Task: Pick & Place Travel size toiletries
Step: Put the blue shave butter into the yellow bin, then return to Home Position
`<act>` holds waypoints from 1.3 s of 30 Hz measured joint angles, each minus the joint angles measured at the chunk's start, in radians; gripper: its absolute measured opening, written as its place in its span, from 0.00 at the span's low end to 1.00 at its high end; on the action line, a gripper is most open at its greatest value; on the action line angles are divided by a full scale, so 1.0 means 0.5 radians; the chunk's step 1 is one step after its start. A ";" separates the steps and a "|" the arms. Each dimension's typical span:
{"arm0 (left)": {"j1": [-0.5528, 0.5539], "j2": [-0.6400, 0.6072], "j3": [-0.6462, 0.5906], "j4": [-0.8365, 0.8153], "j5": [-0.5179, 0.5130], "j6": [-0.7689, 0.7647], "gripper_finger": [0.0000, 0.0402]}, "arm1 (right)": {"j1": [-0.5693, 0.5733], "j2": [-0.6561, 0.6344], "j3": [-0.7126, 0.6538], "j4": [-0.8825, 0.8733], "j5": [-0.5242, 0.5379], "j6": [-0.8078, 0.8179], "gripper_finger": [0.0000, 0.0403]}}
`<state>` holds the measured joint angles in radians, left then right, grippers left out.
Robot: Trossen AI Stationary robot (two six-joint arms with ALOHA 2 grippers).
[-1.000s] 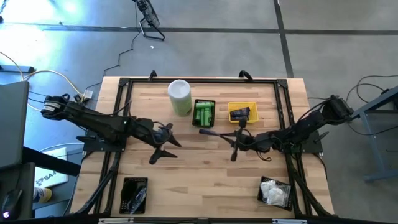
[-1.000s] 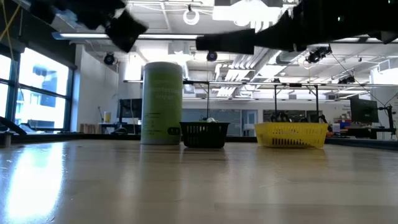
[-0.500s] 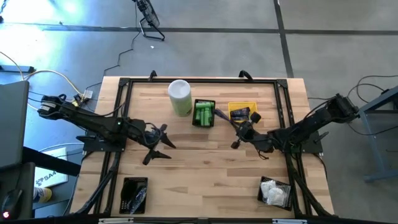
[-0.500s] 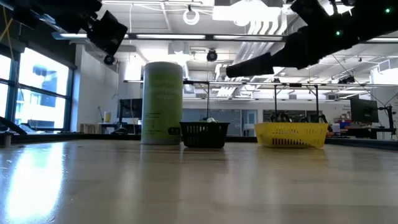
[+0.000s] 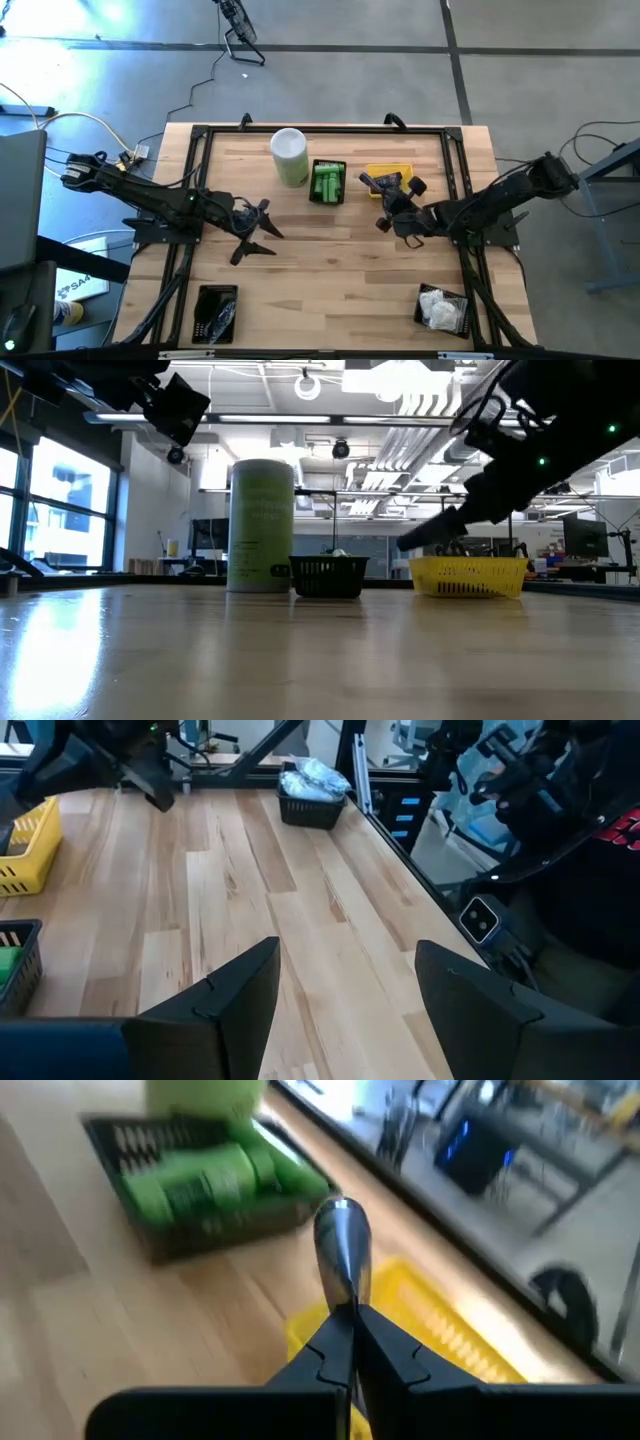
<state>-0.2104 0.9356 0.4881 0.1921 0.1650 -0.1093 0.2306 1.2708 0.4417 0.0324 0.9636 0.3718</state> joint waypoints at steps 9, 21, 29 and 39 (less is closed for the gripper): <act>0.000 0.001 0.000 0.000 -0.001 0.000 0.57 | -0.186 0.001 0.000 -0.304 -0.104 0.260 0.01; 0.001 0.001 0.000 0.000 -0.007 0.000 0.57 | -0.274 0.001 0.000 -0.302 -0.227 0.187 0.01; 0.001 0.001 0.001 0.000 -0.006 0.000 0.57 | -0.283 0.001 0.000 -0.302 -0.245 0.134 0.17; 0.001 0.001 0.002 0.000 -0.005 -0.001 0.57 | -0.222 -0.189 0.000 -0.286 0.193 0.132 0.34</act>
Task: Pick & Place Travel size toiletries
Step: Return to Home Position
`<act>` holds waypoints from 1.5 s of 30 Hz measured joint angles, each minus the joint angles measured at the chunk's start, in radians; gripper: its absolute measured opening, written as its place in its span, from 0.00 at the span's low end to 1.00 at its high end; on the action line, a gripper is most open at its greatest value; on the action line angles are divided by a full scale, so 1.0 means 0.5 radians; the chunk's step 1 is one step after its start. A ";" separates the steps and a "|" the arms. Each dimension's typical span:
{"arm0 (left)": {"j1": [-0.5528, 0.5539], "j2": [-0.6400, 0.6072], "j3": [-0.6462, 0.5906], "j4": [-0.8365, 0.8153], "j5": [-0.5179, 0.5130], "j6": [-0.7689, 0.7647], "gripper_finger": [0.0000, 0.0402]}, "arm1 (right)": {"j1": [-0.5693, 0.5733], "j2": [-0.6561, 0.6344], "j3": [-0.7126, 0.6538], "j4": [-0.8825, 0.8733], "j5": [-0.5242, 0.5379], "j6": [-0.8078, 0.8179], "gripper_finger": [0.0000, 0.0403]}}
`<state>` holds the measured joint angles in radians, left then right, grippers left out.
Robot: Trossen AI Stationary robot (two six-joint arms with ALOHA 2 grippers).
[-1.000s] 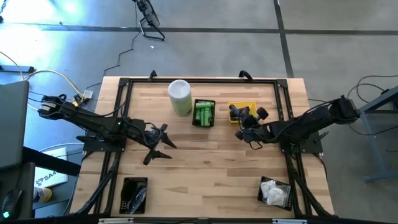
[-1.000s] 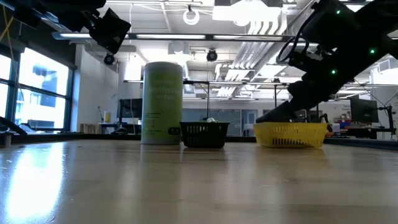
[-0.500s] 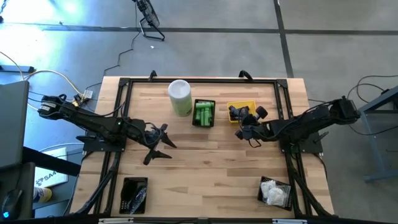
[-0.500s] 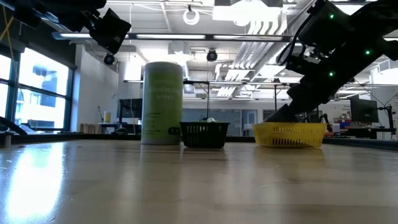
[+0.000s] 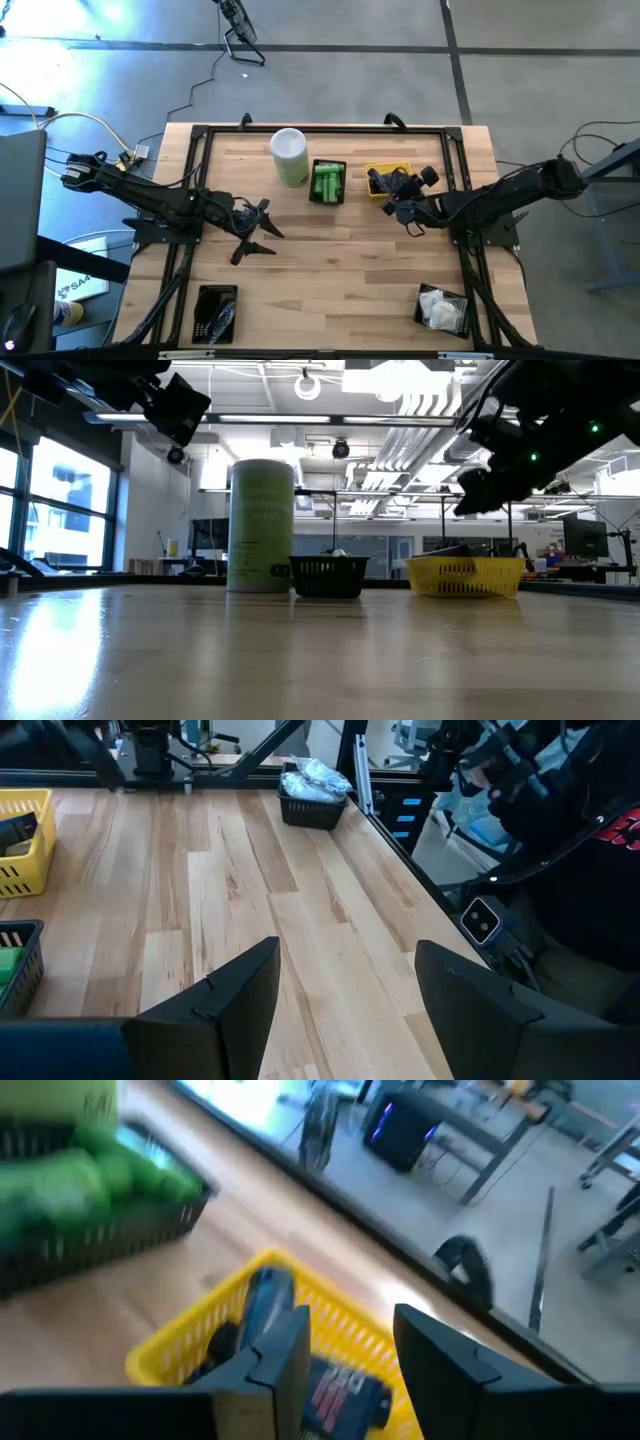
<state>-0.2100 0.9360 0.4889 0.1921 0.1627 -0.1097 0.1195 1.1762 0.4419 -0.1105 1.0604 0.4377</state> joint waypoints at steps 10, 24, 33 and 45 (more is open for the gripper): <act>0.000 0.001 0.001 -0.021 0.005 0.000 0.57 | 0.141 -0.339 0.001 0.271 -0.425 -0.245 0.23; 0.000 0.001 0.001 -0.024 0.005 0.000 0.57 | 0.158 -0.341 0.001 0.616 -1.147 -0.400 0.01; 0.000 0.001 0.001 -0.019 0.003 0.015 0.57 | 0.158 -0.341 0.001 0.631 -1.194 -0.518 0.01; 0.000 0.001 0.001 -0.021 0.003 0.000 0.57 | 0.157 -0.340 0.001 0.965 -1.193 -0.519 0.01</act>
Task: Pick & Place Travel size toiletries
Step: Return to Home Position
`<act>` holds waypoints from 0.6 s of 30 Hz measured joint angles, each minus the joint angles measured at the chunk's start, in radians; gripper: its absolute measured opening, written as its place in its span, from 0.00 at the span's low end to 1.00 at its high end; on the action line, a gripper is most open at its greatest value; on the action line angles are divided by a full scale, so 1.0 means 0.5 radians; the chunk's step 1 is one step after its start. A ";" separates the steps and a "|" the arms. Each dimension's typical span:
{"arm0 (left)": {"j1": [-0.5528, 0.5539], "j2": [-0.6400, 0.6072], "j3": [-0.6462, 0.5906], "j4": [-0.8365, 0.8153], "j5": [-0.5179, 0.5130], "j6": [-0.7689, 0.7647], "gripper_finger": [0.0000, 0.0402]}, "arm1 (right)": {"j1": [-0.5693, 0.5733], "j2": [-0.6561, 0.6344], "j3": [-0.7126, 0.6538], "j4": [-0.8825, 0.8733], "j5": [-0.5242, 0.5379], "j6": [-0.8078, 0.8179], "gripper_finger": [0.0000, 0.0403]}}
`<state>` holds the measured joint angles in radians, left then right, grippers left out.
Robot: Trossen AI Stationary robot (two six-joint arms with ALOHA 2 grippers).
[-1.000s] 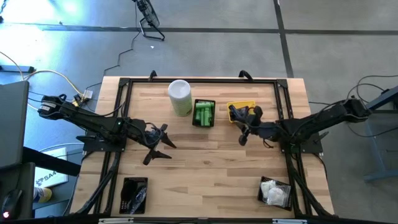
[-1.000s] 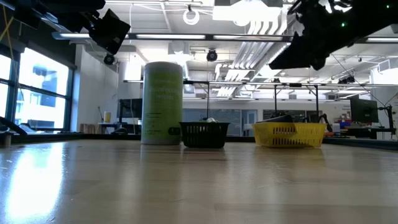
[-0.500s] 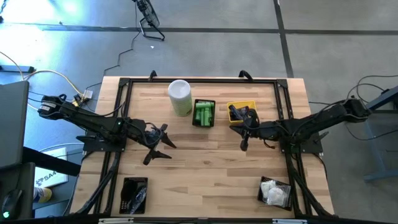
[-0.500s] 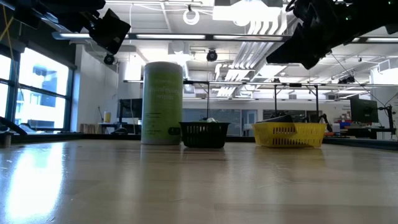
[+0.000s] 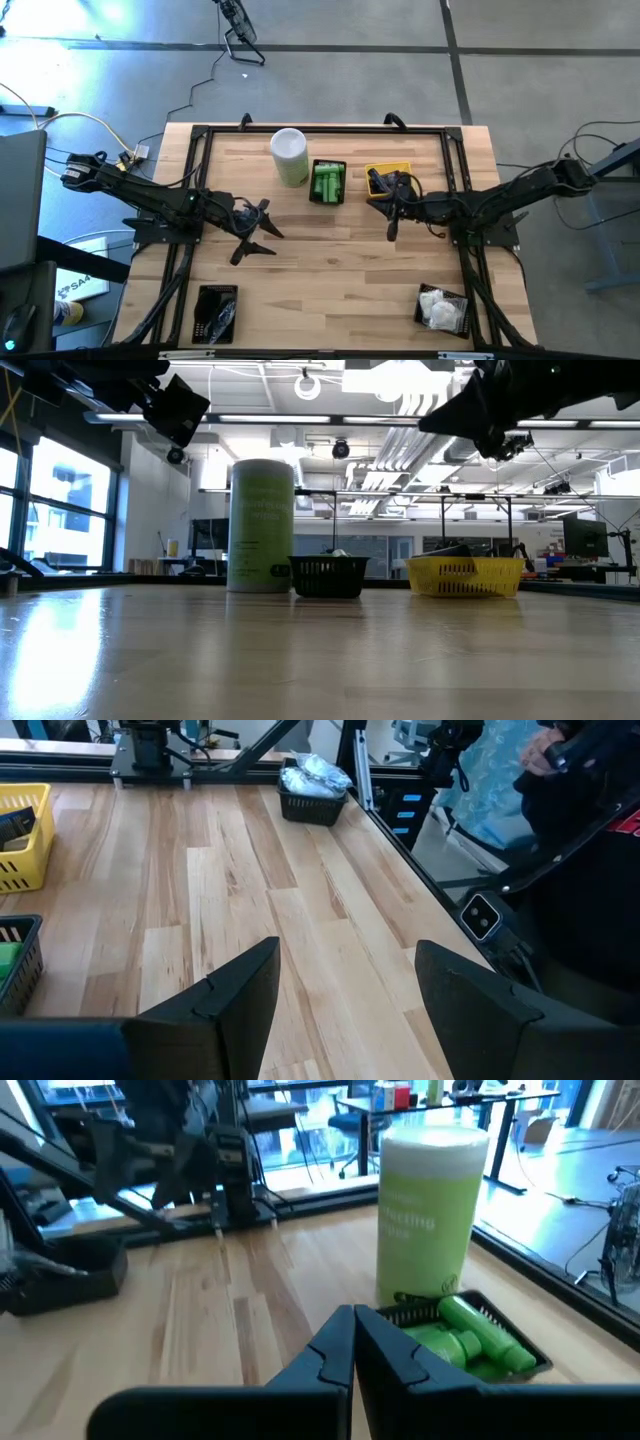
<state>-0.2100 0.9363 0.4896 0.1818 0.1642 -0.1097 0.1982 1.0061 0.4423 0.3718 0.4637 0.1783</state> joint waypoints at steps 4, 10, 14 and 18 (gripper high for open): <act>0.000 0.000 0.000 0.005 -0.001 -0.034 0.57 | 0.000 0.000 0.000 0.014 0.000 0.030 0.01; 0.000 0.000 0.000 0.137 -0.067 -0.263 0.57 | 0.000 0.000 0.000 0.014 -0.016 0.161 0.01; 0.001 0.000 0.000 0.165 -0.463 -0.214 0.57 | 0.001 0.000 0.000 0.028 -0.120 0.173 0.01; 0.001 0.000 0.000 0.176 -0.640 -0.095 0.57 | 0.000 0.001 0.000 0.072 -0.156 0.164 0.01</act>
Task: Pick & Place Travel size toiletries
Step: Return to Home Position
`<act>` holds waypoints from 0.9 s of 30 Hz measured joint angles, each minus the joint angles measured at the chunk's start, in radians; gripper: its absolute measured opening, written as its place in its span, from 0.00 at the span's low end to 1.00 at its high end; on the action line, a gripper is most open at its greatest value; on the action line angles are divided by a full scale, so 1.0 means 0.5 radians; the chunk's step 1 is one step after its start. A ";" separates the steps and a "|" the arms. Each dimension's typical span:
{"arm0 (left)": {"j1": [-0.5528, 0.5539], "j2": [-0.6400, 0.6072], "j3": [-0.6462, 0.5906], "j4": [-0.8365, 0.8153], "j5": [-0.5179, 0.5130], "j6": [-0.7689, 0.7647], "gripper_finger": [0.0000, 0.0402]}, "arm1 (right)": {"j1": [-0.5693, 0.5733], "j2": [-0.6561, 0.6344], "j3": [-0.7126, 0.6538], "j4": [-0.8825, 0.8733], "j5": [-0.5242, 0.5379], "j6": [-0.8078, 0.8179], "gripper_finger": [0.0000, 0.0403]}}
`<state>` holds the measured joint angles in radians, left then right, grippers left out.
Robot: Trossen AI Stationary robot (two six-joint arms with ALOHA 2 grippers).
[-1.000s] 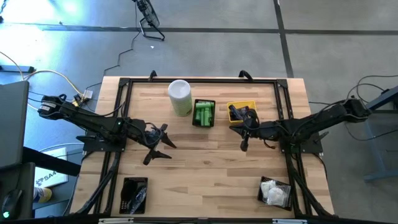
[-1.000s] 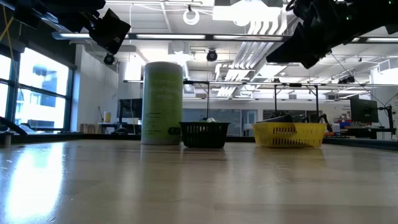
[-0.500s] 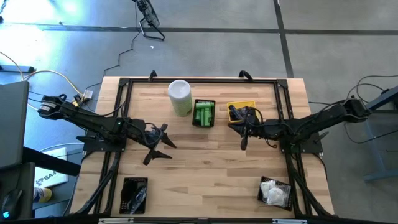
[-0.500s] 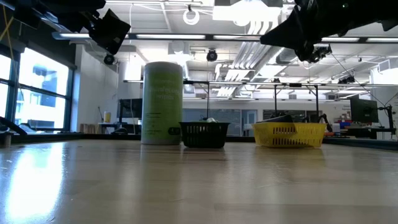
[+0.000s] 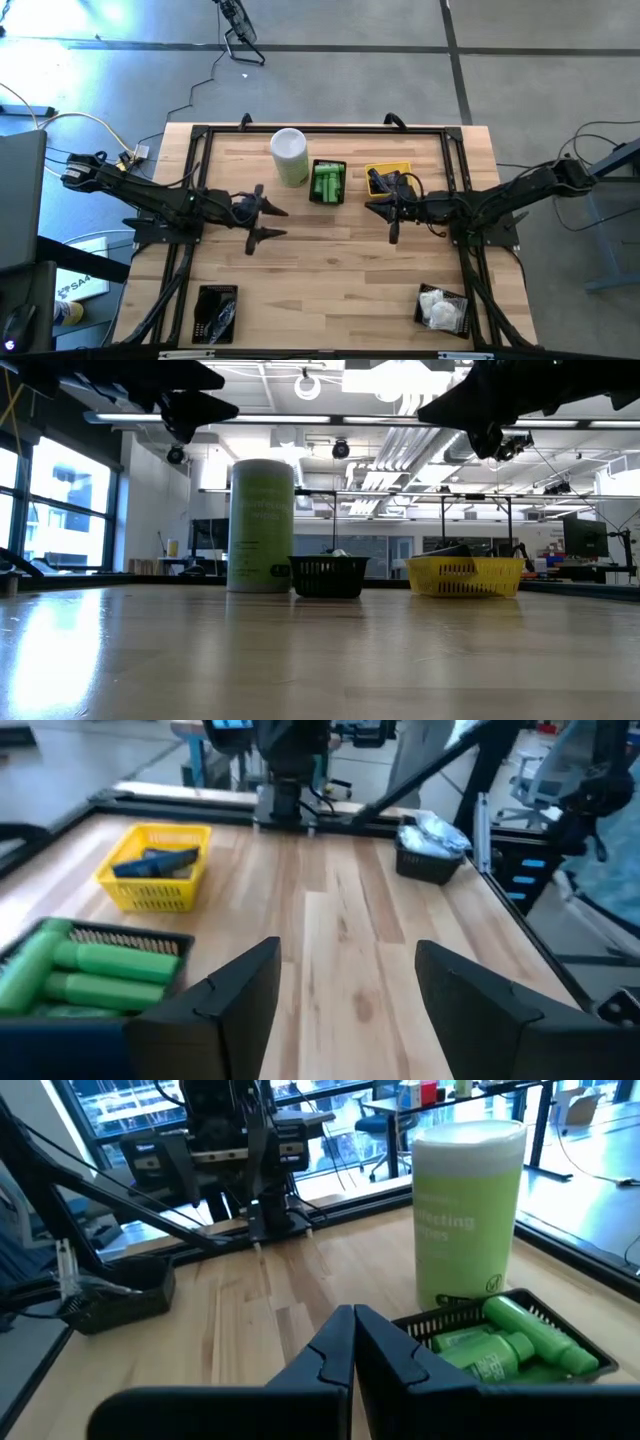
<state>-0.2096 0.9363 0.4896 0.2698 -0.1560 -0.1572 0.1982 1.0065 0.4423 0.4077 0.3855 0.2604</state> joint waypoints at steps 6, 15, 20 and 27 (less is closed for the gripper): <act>0.000 0.000 0.000 0.070 -0.045 0.091 0.44 | 0.000 -0.001 0.000 0.020 -0.054 -0.008 0.01; 0.000 0.000 0.000 0.105 -0.258 0.211 0.17 | 0.000 0.000 0.000 0.080 -0.106 -0.153 0.01; 0.000 0.000 0.000 0.075 -0.280 0.246 0.10 | 0.000 0.000 0.000 0.091 -0.102 -0.215 0.01; -0.001 -0.001 0.000 -0.184 -0.163 0.055 0.08 | 0.000 0.000 0.000 0.090 -0.098 -0.116 0.01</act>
<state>-0.2100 0.9360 0.4896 0.1778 -0.2377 -0.1297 0.1982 1.0065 0.4423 0.4526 0.3363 0.2026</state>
